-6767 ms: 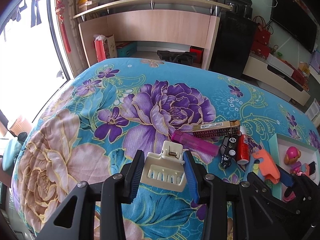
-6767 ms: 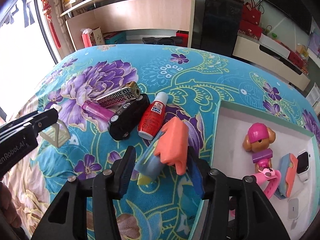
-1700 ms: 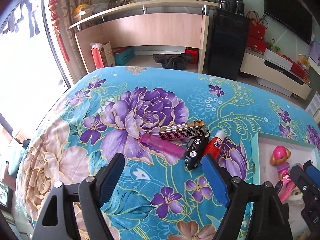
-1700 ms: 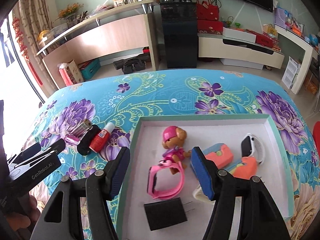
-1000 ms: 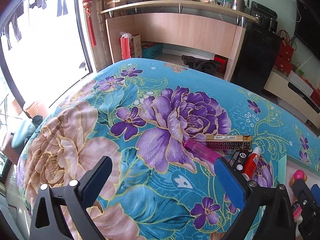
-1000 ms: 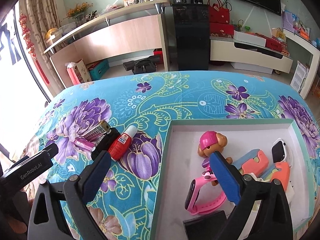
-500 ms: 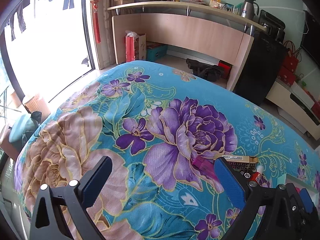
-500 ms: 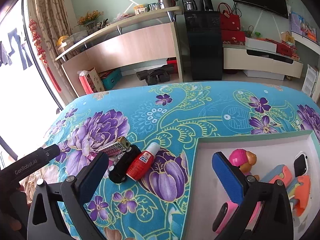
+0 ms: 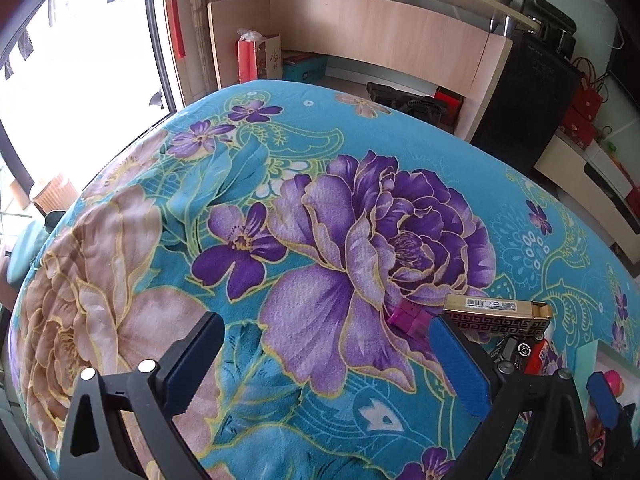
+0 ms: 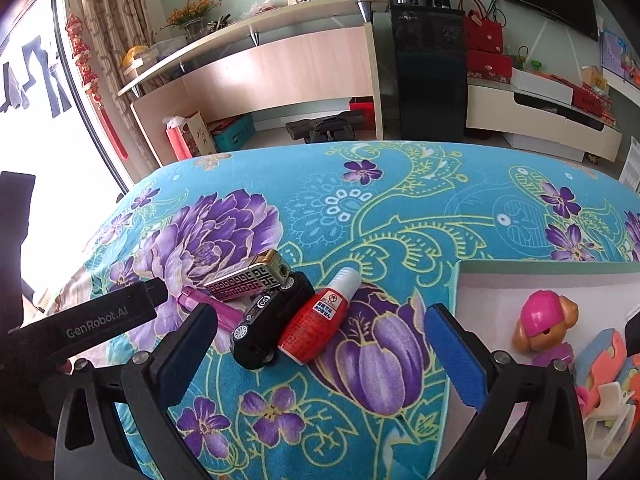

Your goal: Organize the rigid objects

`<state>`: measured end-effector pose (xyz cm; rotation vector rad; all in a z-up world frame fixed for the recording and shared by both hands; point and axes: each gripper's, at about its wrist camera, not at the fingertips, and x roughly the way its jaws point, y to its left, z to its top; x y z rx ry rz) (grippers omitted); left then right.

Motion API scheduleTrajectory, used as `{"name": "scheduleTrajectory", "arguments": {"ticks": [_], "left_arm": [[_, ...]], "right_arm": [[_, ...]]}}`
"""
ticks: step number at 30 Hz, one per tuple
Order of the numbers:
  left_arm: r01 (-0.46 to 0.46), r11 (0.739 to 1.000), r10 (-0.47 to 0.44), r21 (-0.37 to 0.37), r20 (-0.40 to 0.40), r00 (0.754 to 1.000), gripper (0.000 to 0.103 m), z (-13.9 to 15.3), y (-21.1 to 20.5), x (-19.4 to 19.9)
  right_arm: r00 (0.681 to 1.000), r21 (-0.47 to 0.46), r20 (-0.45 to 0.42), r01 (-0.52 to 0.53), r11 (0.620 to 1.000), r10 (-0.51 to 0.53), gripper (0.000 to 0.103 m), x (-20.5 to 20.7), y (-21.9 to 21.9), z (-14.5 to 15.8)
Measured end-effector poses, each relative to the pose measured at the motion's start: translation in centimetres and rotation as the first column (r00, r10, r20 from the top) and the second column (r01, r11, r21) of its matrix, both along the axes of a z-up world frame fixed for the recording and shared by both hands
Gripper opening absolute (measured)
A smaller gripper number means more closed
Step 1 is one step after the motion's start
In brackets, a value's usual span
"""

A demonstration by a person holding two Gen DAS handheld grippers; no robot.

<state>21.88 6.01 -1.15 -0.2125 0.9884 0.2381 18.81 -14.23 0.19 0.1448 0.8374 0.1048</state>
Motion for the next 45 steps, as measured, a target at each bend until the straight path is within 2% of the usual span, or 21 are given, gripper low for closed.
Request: {"name": "scheduleTrajectory", "arguments": {"ticks": [8,12,16,18,23,27,36,43,45], "left_arm": [[-0.029,0.999,0.028,-0.021,-0.024,0.999,0.103,-0.9,1.7,-0.3],[-0.034,0.999,0.034,-0.029,-0.026,0.999,0.103,-1.0,2.0,-0.3],[0.008,0.999,-0.009,-0.033,-0.023,1.0,0.103,-1.1,1.1,0.0],[0.038,0.998,-0.039,-0.046,-0.022,0.999,0.103,-1.3,0.4,0.3],[0.08,0.995,-0.082,-0.066,-0.023,0.996,0.103,-1.7,-0.9,0.9],[0.098,0.991,-0.101,-0.089,-0.032,0.994,0.103,-2.3,-1.3,1.5],[0.139,0.99,-0.141,-0.035,-0.061,0.988,0.103,-2.8,-2.9,3.2],[0.121,0.993,-0.12,0.01,-0.096,0.988,0.103,-3.0,-2.6,3.0],[0.119,0.992,-0.114,0.044,-0.105,0.988,0.103,-3.1,-2.3,2.8]], "right_arm": [[0.999,-0.037,-0.039,-0.016,0.999,0.014,0.103,0.6,1.3,-1.6],[0.999,-0.015,-0.027,0.021,1.0,-0.022,0.103,0.5,0.8,-1.3],[0.998,-0.018,-0.038,0.043,0.999,-0.044,0.1,0.6,0.5,-1.5],[0.997,-0.016,-0.054,0.047,0.999,-0.048,0.092,0.7,0.4,-1.8],[0.998,-0.014,-0.05,0.041,0.999,-0.041,0.087,0.7,0.4,-1.7],[0.997,0.001,-0.058,0.046,0.999,-0.046,0.087,0.7,0.0,-1.6],[0.998,-0.032,-0.06,0.036,0.999,-0.038,0.086,0.5,0.0,-1.4],[0.999,-0.076,-0.053,0.007,0.997,-0.011,0.086,0.5,0.6,-1.3],[0.999,-0.081,-0.05,-0.008,0.997,0.004,0.082,0.4,0.9,-1.3]]}}
